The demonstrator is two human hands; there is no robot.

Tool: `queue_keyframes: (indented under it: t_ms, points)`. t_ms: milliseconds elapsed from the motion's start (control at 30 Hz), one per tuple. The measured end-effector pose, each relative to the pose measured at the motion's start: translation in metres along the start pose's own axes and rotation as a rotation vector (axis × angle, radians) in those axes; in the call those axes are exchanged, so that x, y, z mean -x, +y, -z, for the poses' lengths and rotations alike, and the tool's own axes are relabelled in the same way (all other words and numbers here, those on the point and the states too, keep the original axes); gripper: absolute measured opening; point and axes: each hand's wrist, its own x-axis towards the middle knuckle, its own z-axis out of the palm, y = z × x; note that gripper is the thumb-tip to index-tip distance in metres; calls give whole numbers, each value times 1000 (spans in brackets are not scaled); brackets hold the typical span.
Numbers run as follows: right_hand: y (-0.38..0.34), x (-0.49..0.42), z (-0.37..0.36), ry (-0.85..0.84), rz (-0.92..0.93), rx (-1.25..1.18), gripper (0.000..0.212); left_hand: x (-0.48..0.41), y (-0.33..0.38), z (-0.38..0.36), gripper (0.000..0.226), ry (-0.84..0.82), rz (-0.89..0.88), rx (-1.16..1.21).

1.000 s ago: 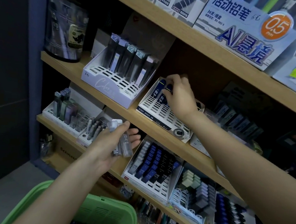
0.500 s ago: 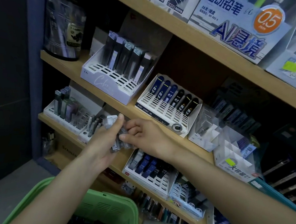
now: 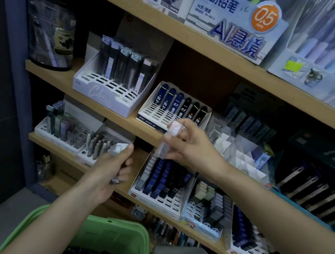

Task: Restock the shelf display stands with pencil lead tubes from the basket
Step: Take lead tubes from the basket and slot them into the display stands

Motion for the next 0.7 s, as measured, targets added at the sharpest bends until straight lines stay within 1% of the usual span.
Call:
queue_keyframes:
  t_ms: [33,100,133,200,267,333,433,600,700]
  points:
    - [-3,4,8,44,27,-5,11,1,-1,-3,28,-24,19,-29]
    - [-7,12,26,150,89,17,13,3,-2,-12,25,-78,42,-49]
    - [-6,15,35,206,132,50,14,3,-3,-18,24,-100,51,-46]
    - [-3,19,54,333,216,191,16,6,-4,-30,26,-135,64,-31]
    - [1,20,74,477,272,310,13,7,-5,-41,25,-155,71,-29]
    - [5,18,93,604,296,327,9,9,-7,-49,21,-156,71,-50]
    - [15,10,115,702,253,349,12,10,-9,-57,14,-156,62,-89]
    - [24,-8,139,874,157,453,21,13,-8,-69,12,-134,35,-152]
    - [24,-19,145,878,167,542,20,16,-9,-74,15,-122,27,-170]
